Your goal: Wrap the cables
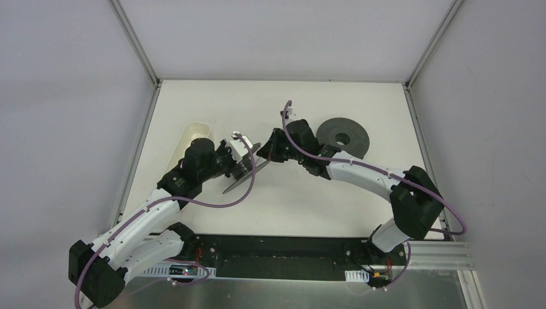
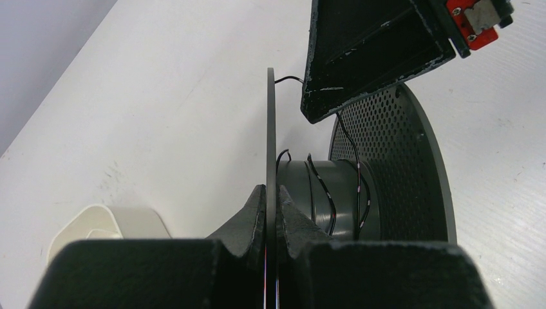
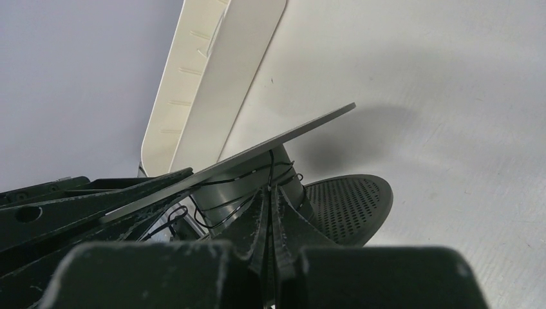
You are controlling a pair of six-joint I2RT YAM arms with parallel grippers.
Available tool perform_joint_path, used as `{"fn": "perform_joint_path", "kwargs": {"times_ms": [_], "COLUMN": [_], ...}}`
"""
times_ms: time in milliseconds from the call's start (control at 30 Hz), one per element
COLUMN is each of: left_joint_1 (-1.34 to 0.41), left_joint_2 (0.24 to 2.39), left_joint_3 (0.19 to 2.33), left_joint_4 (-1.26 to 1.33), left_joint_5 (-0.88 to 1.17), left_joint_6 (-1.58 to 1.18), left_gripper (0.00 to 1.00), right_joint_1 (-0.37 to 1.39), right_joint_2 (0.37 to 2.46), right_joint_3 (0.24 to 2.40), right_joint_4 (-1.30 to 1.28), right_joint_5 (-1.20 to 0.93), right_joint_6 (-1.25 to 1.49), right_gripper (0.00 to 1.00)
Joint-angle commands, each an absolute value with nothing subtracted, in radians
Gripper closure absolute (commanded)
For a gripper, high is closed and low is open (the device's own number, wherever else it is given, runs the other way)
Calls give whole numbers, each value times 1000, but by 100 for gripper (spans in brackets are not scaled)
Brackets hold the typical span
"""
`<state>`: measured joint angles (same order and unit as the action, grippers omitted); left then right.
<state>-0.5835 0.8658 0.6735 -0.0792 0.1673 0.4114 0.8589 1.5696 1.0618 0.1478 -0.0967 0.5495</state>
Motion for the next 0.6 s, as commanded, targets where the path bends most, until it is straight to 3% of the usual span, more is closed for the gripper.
{"fn": "perform_joint_path", "kwargs": {"times_ms": [0,567], "left_joint_1": [-598,-598], "left_joint_2": [840,824], "left_joint_3": [690,679], "left_joint_4": [90,88], "left_joint_5": [204,236], "left_joint_6": [400,400], "left_gripper": [100,100], "right_joint_1": [860,840], "right_joint_2": [1586,1588], "right_joint_3": [1096,1102], "right_joint_4": [197,110], "right_joint_5": [-137,-50], "right_joint_6": [548,549], "right_gripper": [100,100]}}
